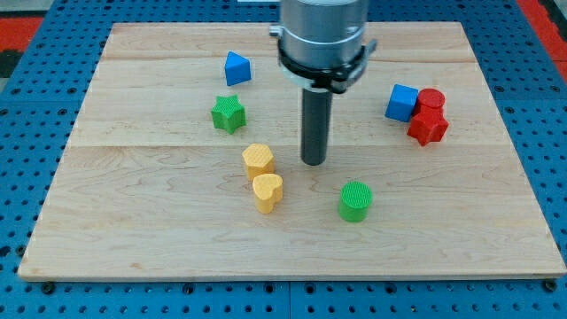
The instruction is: Move the yellow heart up a bit
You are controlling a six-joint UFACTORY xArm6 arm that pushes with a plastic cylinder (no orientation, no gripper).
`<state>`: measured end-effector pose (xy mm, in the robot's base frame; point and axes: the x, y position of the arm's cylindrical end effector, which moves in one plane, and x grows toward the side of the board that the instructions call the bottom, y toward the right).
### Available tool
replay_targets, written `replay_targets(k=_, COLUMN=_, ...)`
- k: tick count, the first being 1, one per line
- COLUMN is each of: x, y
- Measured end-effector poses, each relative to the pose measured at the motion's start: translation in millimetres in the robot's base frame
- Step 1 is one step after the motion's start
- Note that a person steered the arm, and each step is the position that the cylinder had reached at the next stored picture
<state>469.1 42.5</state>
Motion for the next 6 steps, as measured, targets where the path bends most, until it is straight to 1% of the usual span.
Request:
replay_targets(k=2, x=5.3, y=-79.4)
replay_targets(k=3, x=5.3, y=-82.8)
replay_targets(k=4, x=5.3, y=-69.5)
replay_targets(k=5, x=6.8, y=-7.2)
replay_targets(k=6, x=33.9, y=-1.5)
